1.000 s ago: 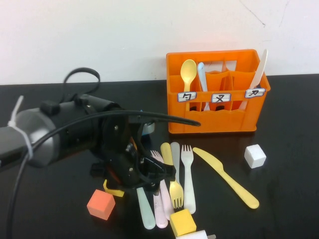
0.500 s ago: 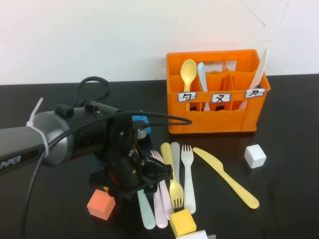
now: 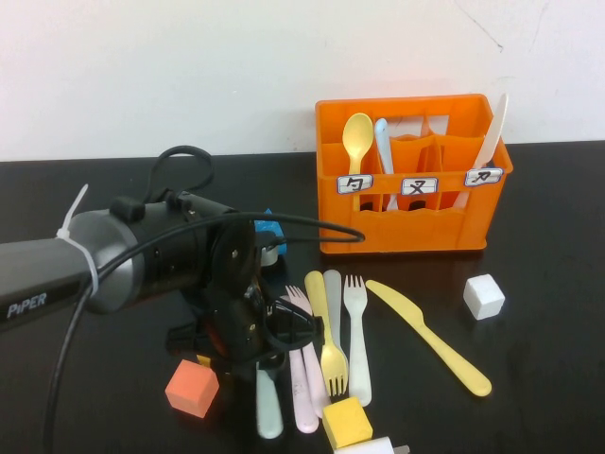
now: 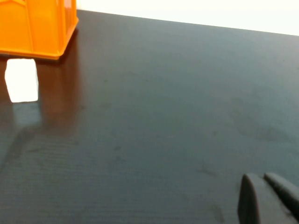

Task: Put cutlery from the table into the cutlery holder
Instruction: Pick up the spoon

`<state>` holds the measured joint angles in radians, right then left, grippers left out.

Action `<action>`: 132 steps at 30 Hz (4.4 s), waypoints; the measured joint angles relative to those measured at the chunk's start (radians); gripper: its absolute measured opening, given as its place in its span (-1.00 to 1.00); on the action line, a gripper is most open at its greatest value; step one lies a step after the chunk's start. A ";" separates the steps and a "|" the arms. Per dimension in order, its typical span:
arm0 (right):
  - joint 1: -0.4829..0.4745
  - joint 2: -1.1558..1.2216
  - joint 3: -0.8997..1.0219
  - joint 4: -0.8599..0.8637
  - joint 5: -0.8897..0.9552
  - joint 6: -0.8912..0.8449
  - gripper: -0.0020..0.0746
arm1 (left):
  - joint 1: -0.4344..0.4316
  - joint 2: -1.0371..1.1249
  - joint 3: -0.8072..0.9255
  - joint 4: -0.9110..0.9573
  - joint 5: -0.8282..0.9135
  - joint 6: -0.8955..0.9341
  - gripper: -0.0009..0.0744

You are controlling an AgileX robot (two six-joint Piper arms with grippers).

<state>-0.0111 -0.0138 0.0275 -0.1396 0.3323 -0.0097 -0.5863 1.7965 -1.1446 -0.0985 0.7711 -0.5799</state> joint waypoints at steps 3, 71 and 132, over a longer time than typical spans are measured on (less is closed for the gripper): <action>0.000 0.000 0.000 0.000 0.000 0.000 -0.95 | -0.006 0.000 -0.002 0.008 0.011 0.018 -0.65; 0.000 0.000 0.000 -0.001 0.000 0.000 -0.95 | -0.010 -0.034 0.069 -0.052 -0.073 0.102 -0.74; 0.000 0.000 0.000 -0.001 0.000 0.000 -0.95 | 0.020 -0.086 0.127 0.144 -0.068 0.309 -0.37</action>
<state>-0.0111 -0.0138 0.0275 -0.1403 0.3323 -0.0097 -0.5662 1.7103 -1.0178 0.0455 0.7031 -0.2705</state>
